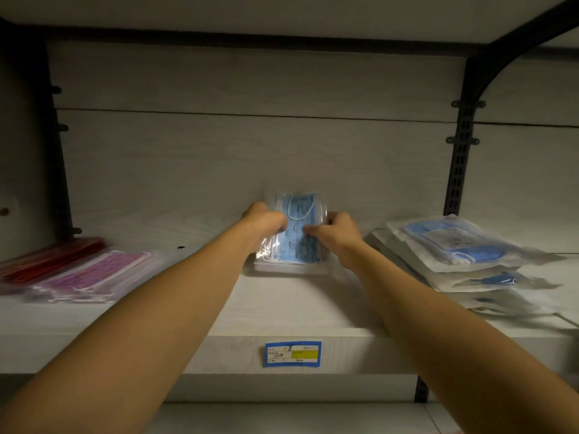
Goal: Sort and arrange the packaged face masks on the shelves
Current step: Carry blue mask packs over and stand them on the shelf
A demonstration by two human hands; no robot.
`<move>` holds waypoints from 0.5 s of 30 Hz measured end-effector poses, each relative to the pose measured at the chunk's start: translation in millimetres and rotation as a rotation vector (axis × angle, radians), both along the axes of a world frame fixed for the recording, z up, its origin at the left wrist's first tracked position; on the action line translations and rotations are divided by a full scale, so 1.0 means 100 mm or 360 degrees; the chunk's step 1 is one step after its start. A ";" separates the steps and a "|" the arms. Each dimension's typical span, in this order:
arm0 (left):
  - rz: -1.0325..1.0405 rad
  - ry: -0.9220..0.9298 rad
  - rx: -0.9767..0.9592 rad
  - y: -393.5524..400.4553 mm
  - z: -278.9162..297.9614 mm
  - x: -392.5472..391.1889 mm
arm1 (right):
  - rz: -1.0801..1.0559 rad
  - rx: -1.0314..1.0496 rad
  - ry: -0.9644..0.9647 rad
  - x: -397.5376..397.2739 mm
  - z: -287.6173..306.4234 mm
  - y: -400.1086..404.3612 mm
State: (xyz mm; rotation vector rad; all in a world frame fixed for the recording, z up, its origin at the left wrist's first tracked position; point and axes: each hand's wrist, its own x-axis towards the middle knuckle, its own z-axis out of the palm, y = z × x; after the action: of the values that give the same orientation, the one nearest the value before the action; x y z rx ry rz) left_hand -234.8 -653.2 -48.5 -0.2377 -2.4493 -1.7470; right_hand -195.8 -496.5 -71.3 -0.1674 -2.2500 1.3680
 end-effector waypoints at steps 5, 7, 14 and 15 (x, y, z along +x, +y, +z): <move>0.0007 -0.0054 -0.0241 -0.09 0.02 0.08 | 0.0046 0.0125 -0.0177 0.10 -0.01 -0.08; 0.0012 -0.0075 -0.0394 -0.14 0.01 0.10 | 0.0084 0.0167 -0.0232 0.14 -0.01 -0.12; -0.0076 -0.0368 -0.0885 -0.22 -0.01 0.20 | 0.0208 0.0266 -0.0528 0.20 -0.03 -0.19; -0.0073 -0.0414 -0.0929 -0.23 0.00 0.20 | 0.0191 0.0271 -0.0534 0.19 -0.04 -0.18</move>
State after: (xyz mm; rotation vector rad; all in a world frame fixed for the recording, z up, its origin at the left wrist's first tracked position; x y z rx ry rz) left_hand -214.5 -676.1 -48.8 -0.1220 -3.1173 -1.0847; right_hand -176.9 -515.0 -75.1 -0.2199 -2.6816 1.2764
